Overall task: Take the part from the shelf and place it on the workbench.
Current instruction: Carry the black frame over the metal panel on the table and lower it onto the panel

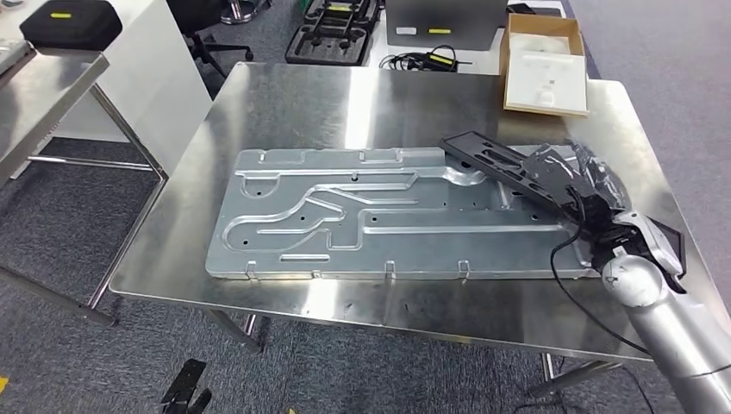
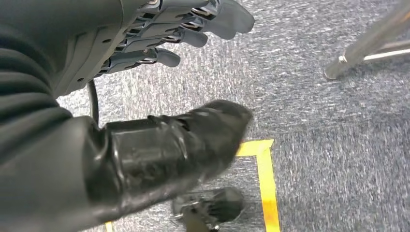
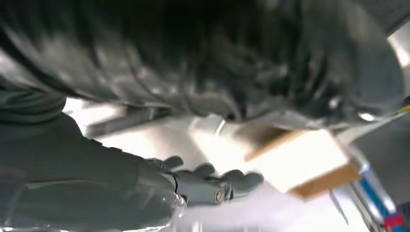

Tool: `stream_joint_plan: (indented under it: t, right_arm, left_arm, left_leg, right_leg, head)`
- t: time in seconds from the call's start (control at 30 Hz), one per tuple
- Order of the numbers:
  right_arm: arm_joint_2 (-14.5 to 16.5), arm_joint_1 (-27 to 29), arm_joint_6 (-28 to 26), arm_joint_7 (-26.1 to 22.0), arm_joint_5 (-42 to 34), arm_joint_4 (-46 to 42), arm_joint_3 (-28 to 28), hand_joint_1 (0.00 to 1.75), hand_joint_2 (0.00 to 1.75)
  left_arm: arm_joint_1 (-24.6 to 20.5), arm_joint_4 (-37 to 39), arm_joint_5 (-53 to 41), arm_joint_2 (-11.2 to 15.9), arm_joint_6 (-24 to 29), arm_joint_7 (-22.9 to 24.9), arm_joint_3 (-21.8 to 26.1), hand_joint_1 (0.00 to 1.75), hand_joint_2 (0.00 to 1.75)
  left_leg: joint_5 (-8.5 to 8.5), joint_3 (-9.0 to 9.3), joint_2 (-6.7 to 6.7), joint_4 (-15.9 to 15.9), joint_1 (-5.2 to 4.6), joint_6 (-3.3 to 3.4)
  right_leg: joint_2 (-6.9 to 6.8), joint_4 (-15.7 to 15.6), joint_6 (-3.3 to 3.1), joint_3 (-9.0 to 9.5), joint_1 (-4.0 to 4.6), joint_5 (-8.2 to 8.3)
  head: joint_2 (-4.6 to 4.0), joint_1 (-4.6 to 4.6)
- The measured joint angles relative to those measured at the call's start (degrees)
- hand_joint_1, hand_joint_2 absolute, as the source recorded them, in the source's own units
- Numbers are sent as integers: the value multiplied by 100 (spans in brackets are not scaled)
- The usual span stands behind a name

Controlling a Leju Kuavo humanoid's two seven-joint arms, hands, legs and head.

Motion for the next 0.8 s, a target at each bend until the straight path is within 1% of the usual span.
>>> stream_joint_plan:
  t: [0.03, 0.07, 0.1, 0.13, 0.17, 0.2, 0.23, 0.27, 0.3, 0.37, 0.4, 0.43, 0.47, 0.5, 0.53, 0.57, 0.6, 0.63, 0.67, 0.7, 0.73, 0.77, 0.8]
  right_arm:
    - [54, -38, -68, 69, -162, -5, 45, 0, 0]
    - [108, -62, -185, 107, -248, -7, 94, 0, 0]
    - [162, -79, -356, 119, -264, -8, 148, 0, 0]
    - [213, -95, -540, 124, -243, -9, 197, 0, 0]
    - [262, -113, -717, 129, -196, -11, 242, 0, 0]
    - [305, -135, -866, 144, -134, -16, 280, 0, 0]
    - [340, -165, -962, 168, -79, -20, 319, 0, 0]
    - [376, -196, -1030, 199, -36, -24, 364, 0, 0]
    - [410, -221, -1077, 234, -23, -26, 414, 0, 0]
    - [467, -249, -1181, 240, -124, -26, 505, 0, 0]
    - [490, -255, -1285, 197, -218, -25, 537, 0, 0]
    - [513, -262, -1445, 117, -319, -24, 556, 0, 0]
    - [543, -267, -1652, 9, -417, -23, 568, 0, 0]
    - [582, -264, -1872, -112, -502, -22, 573, 0, 0]
    - [627, -245, -2103, -257, -593, -21, 574, 0, 0]
    - [676, -216, -2322, -414, -686, -21, 574, 0, 0]
    - [721, -187, -2513, -569, -778, -22, 574, 0, 0]
    - [761, -167, -2674, -710, -858, -23, 574, 0, 0]
    - [796, -158, -2808, -828, -923, -26, 574, 0, 0]
    - [824, -157, -2907, -912, -968, -35, 573, 0, 0]
    - [850, -154, -2978, -971, -995, -49, 572, 0, 0]
    - [877, -149, -3026, -1008, -1009, -63, 571, 0, 0]
    - [901, -145, -3049, -1026, -1014, -75, 570, 0, 0]
  left_arm:
    - [7, 0, 18, 1, 8, -9, 8, 0, 175]
    - [19, 0, 32, 0, 13, -18, 13, 0, 175]
    - [34, 0, 41, 0, 22, -25, 14, 0, 175]
    - [49, 0, 53, 0, 36, -32, 15, 0, 175]
    - [58, 0, 64, 2, 52, -37, 16, 0, 175]
    - [60, 0, 73, 8, 66, -40, 19, 0, 175]
    - [59, 0, 80, 14, 76, -42, 23, 0, 175]
    - [58, 0, 82, 19, 83, -43, 28, 0, 175]
    - [61, 0, 85, 24, 87, -42, 36, 0, 175]
    - [77, 0, 91, 22, 96, -38, 63, 0, 175]
    - [85, 0, 94, 21, 99, -37, 79, 0, 175]
    - [90, 0, 95, 19, 101, -37, 92, 0, 175]
    - [95, 0, 95, 17, 102, -38, 102, 0, 175]
    - [103, 0, 95, 16, 102, -38, 108, 0, 175]
    - [115, 0, 95, 15, 103, -38, 111, 0, 175]
    - [134, 0, 95, 14, 103, -38, 112, 0, 175]
    - [154, 0, 95, 14, 104, -37, 113, 0, 175]
    - [173, 0, 95, 13, 105, -36, 113, 0, 175]
    - [188, 0, 94, 12, 107, -34, 113, 0, 175]
    - [198, 0, 92, 11, 109, -32, 113, 0, 175]
    - [205, 1, 91, 11, 111, -30, 113, 0, 175]
    - [214, 1, 90, 11, 114, -29, 114, 0, 175]
    - [224, 1, 89, 11, 116, -28, 115, 0, 175]
  left_leg:
    - [-175, -110, 3, 318, 8, -12]
    - [-264, -153, 6, 510, 11, -13]
    - [-248, -86, 7, 492, 11, -3]
    - [-143, 99, 8, 257, 9, 16]
    - [0, 374, 8, -135, 3, 46]
    - [108, 632, 7, -540, -9, 78]
    - [195, 810, 5, -849, -24, 107]
    - [234, 891, 3, -1018, -42, 133]
    - [255, 884, 2, -1060, -61, 158]
    - [375, 858, 16, -1109, -59, 221]
    - [450, 847, 27, -1153, -47, 259]
    - [532, 822, 40, -1198, -32, 294]
    - [604, 781, 51, -1225, -24, 318]
    - [659, 719, 53, -1229, -28, 336]
    - [708, 650, 56, -1221, -29, 342]
    - [752, 579, 57, -1208, -31, 339]
    - [793, 509, 58, -1191, -32, 333]
    - [830, 441, 59, -1169, -31, 322]
    - [861, 376, 59, -1139, -31, 308]
    - [885, 316, 57, -1104, -35, 289]
    - [908, 270, 54, -1070, -39, 264]
    - [934, 238, 51, -1045, -44, 233]
    - [966, 216, 49, -1035, -44, 199]
  right_leg:
    - [0, 2, -8, -47, 8, 33]
    - [0, 3, -8, -96, 15, 69]
    - [0, 4, -5, -145, 20, 107]
    - [0, 5, 0, -190, 24, 145]
    - [0, 5, 9, -227, 27, 184]
    - [-3, 1, 27, -253, 31, 222]
    - [-5, -7, 51, -266, 31, 258]
    - [-8, -21, 83, -271, 27, 296]
    - [-10, -45, 120, -269, 21, 338]
    - [-5, -91, 191, -269, 12, 404]
    - [-3, -59, 217, -292, 17, 344]
    - [0, 74, 236, -347, 23, 179]
    - [2, 326, 246, -429, 25, -75]
    - [2, 667, 255, -521, 29, -365]
    - [2, 1035, 263, -597, 25, -601]
    - [1, 1313, 270, -617, 20, -721]
    - [0, 1425, 274, -559, 14, -727]
    - [0, 1331, 273, -401, 9, -640]
    - [-1, 1033, 265, -139, 6, -517]
    - [-1, 633, 253, 159, 10, -461]
    - [1, 290, 234, 397, 23, -429]
    - [4, 41, 212, 550, 39, -432]
    - [7, -68, 188, 597, 60, -452]
  head:
    - [0, -3]
    - [0, -2]
    - [0, -1]
    - [0, -2]
    - [0, -3]
    - [0, 0]
    - [0, 2]
    - [0, 4]
    - [0, 7]
    - [0, 5]
    - [0, 9]
    - [0, 16]
    - [-1, 26]
    - [-1, 34]
    - [-1, 39]
    - [-1, 42]
    - [0, 42]
    - [-1, 42]
    - [-1, 42]
    - [-1, 42]
    - [-1, 34]
    - [0, 33]
    - [0, 31]
